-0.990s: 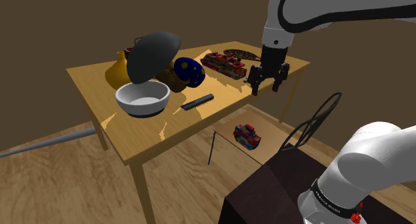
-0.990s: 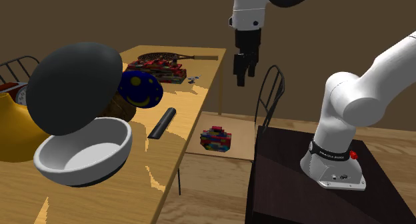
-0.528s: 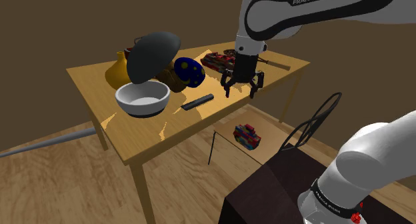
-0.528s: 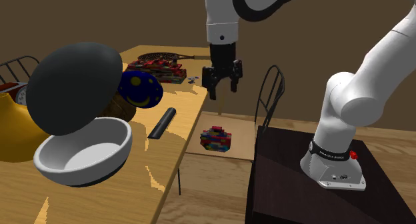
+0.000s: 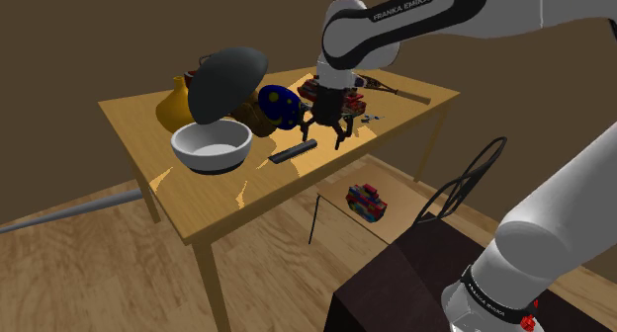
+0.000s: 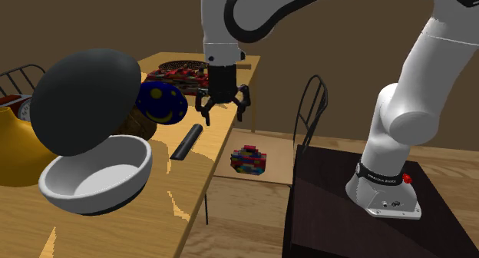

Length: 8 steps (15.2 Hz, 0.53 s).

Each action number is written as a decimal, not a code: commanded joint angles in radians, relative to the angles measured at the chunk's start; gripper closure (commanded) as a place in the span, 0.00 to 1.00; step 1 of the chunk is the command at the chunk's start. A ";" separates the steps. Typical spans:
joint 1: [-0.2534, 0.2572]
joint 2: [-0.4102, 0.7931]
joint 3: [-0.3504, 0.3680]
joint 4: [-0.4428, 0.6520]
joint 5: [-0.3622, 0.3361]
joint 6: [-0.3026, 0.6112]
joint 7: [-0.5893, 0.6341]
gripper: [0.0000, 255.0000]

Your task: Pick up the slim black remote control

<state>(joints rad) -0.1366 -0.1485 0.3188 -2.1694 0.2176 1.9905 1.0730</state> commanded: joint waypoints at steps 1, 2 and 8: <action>-0.006 0.085 0.013 0.059 -0.006 0.037 0.106 0.00; -0.008 0.122 0.015 0.086 -0.009 0.053 0.152 0.00; -0.009 0.338 -0.004 0.258 -0.035 0.131 0.411 0.00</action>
<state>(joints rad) -0.1462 0.1513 0.3207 -1.9387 0.1858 2.1044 1.4353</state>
